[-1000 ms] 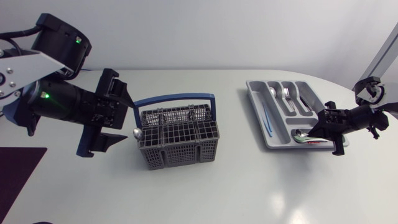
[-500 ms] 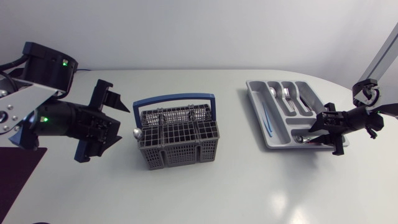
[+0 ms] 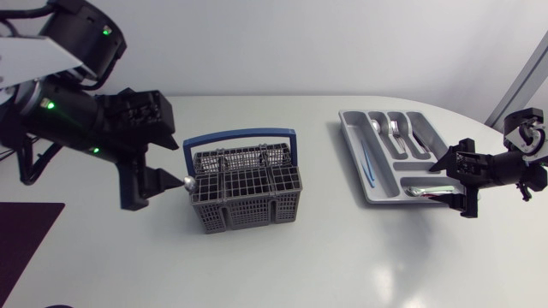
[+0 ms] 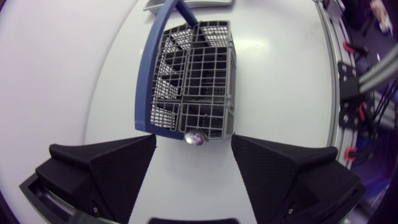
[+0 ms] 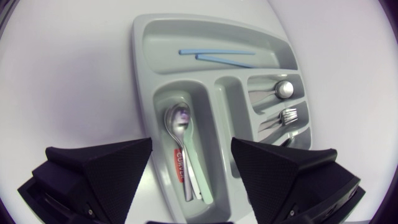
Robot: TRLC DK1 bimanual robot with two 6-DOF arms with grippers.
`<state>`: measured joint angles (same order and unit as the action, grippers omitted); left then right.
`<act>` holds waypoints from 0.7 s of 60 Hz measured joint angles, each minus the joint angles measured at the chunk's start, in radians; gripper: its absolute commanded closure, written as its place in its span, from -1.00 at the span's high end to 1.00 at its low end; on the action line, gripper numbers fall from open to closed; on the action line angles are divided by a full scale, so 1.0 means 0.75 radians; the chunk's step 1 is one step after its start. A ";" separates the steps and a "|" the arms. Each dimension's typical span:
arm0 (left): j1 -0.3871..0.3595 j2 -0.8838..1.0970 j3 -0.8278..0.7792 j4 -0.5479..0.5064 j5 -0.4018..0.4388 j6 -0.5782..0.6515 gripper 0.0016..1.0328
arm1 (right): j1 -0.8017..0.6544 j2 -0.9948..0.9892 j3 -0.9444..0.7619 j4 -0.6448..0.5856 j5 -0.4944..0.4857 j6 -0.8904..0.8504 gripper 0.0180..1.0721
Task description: Unload the cutlery basket into the drawer organizer.
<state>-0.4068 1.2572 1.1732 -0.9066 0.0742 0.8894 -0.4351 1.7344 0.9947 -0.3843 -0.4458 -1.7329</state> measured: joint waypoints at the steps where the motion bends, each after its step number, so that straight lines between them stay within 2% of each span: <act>1: -0.001 0.021 0.018 -0.011 0.000 -0.051 0.61 | 0.000 -0.010 -0.011 0.000 -0.006 0.007 0.83; 12: 0.041 0.197 0.120 -0.092 0.005 -0.541 0.61 | 0.001 -0.169 -0.169 0.053 -0.077 0.076 0.86; 19: 0.109 0.284 0.174 -0.163 0.112 -0.771 0.60 | 0.008 -0.293 -0.264 0.065 -0.111 0.114 0.86; 24: 0.148 0.320 0.179 -0.200 0.166 -0.857 0.58 | 0.021 -0.384 -0.329 0.065 -0.135 0.138 0.87; 28: 0.159 0.334 0.179 -0.206 0.181 -0.916 0.41 | 0.030 -0.450 -0.375 0.065 -0.145 0.149 0.87; 36: 0.162 0.335 0.175 -0.188 0.221 -1.009 0.23 | 0.032 -0.532 -0.431 0.065 -0.155 0.173 0.87; 42: 0.162 0.338 0.142 -0.139 0.237 -1.058 0.22 | 0.032 -0.593 -0.474 0.065 -0.170 0.182 0.87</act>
<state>-0.2852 1.5108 1.2797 -1.0111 0.2516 0.0956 -0.4110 1.2900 0.6392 -0.3359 -0.5735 -1.5963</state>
